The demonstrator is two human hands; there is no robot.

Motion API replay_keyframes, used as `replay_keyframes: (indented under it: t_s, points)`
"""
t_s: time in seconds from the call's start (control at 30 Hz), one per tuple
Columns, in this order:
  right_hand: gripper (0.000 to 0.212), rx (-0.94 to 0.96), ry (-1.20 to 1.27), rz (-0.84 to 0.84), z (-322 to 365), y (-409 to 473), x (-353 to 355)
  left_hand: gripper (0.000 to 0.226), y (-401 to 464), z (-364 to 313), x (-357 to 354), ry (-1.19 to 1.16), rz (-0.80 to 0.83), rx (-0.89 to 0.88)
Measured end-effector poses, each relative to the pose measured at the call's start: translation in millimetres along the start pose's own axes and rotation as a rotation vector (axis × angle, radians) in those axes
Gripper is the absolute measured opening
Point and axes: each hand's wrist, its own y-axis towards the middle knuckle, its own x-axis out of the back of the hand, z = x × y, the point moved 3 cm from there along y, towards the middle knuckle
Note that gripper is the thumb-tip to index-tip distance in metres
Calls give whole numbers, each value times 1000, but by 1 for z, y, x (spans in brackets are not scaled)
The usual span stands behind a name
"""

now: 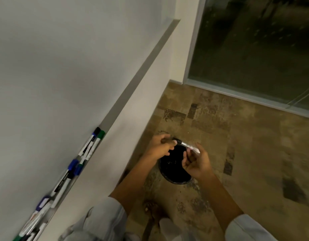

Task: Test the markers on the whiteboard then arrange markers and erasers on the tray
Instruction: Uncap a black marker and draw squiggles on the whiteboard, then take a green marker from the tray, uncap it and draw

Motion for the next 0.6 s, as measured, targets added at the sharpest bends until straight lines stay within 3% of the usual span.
replay_keyframes:
  t_s: [0.1,0.17,0.4,0.5,0.6]
  points:
    - [67,-124,109,-1,5,12,13,48,6,-7,1,-18,0,17]
    - [69,-152,125,-24,6,19,19,46,7,-13,9,-67,-27,14]
    - [46,-152,48,14,-1,36,-12,24,7,-9,69,-170,-174,-27]
    - [33,-154,-148,127,-25,34,-66,13,-3,9,112,-200,-345,-10]
    - [20,-109,-449,292,-67,23,-135,18,-21,40,169,-186,-557,38]
